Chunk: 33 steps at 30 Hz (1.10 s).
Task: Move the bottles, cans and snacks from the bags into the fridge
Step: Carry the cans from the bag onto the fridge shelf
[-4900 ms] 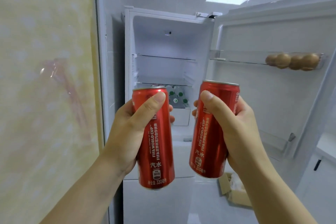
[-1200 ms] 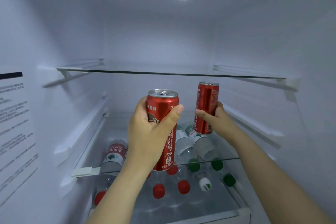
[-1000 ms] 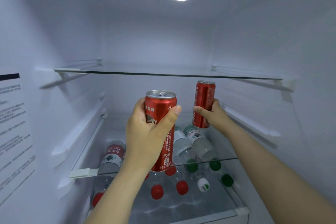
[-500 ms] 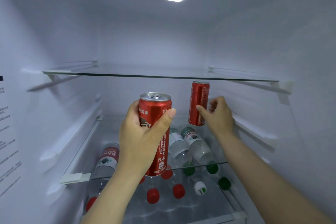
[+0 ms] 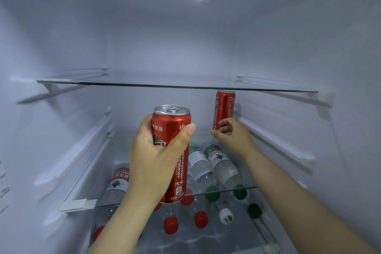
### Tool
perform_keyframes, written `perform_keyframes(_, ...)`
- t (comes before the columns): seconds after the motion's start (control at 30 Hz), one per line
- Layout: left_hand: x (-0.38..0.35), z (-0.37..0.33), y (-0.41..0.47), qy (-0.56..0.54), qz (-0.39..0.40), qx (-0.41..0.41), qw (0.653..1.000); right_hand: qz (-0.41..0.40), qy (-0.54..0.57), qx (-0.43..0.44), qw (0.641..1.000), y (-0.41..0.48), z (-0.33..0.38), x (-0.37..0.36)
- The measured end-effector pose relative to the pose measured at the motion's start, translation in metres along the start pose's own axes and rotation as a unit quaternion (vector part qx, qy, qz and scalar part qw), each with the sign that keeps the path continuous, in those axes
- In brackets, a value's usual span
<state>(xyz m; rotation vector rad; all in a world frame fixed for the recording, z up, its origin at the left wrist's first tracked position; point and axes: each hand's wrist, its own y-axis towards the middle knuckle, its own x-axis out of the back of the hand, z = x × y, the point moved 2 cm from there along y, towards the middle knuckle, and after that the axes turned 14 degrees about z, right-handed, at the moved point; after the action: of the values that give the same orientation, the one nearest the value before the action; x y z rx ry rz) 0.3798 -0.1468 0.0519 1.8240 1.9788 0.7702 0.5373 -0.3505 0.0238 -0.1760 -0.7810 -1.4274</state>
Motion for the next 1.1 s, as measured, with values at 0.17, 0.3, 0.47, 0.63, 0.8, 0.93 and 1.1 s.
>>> perform_keyframes(0.17, 0.0, 0.002, 0.0, 0.001, -0.004, 0.0, 1.0, 0.029, -0.018, -0.022, 0.999, 0.008, -0.006, -0.001)
perform_keyframes(0.3, 0.0, 0.003, 0.0, 0.005, -0.001, 0.003, 1.0, 0.045, -0.044, -0.04, 0.997, 0.009, -0.007, -0.002)
perform_keyframes(0.47, 0.0, 0.003, -0.001, 0.009, -0.006, 0.006, 1.0, 0.085, -0.074, -0.064, 0.992, 0.008, -0.007, -0.003)
perform_keyframes(0.63, 0.001, 0.003, 0.0, 0.029, 0.007, 0.021, 0.999, 0.092, -0.073, -0.064, 0.991, 0.008, -0.006, -0.004)
perform_keyframes(0.8, 0.002, 0.013, -0.018, 0.06, 0.072, 0.078, 0.992, 0.045, -0.039, -0.07, 0.996, 0.011, -0.013, 0.003)
perform_keyframes(0.93, 0.003, 0.015, -0.015, 0.088, 0.127, 0.122, 0.98, 0.008, -0.041, -0.084, 0.996, 0.012, -0.019, 0.006)
perform_keyframes(1.1, -0.003, 0.023, 0.016, 0.129, 0.163, 0.148, 0.967, 0.003, -0.041, -0.086, 0.995, 0.011, -0.017, 0.007)
